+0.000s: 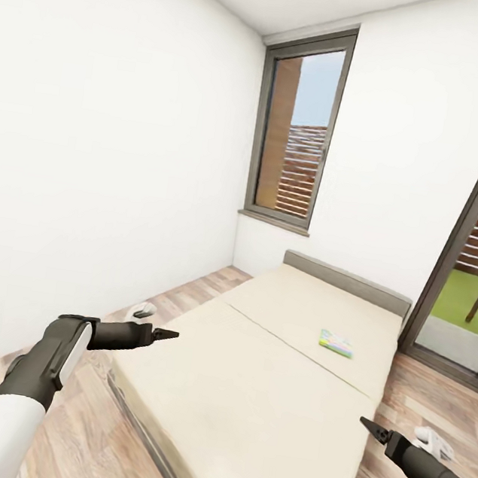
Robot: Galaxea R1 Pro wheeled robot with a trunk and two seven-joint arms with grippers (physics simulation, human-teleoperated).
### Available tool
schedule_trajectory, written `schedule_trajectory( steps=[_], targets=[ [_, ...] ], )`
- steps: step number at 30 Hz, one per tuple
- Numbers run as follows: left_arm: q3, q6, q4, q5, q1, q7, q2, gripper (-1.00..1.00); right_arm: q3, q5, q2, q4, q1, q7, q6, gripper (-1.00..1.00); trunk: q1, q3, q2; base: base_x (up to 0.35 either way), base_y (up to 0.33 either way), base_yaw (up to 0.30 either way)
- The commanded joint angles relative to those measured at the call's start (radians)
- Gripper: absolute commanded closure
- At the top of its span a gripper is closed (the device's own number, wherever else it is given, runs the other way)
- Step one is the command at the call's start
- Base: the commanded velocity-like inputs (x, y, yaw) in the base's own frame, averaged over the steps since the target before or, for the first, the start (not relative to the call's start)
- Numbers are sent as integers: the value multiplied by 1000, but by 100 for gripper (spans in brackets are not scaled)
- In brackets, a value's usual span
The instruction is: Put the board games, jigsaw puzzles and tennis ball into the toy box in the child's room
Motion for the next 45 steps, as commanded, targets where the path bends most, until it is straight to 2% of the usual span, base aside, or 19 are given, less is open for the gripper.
schedule_trajectory(
  steps=[1, 12, 45],
  targets=[
    [1, 8, 0, 2, -1, -2, 0, -100, 2, 2, 0, 0, 0, 5, 5, -100, 0, 0, -1, -42, -157, 159],
    [2, 8, 0, 2, -1, -2, 0, -100, 15, 2, 0, 0, -1, 4, 5, -100, 0, 3, -1, -14, -52, 239],
    [3, 8, -1, 3, -1, -4, 0, -100, 19, 2, 0, 0, 0, 3, 5, -100, 0, 4, -1, -36, -1, 285]
  ],
)
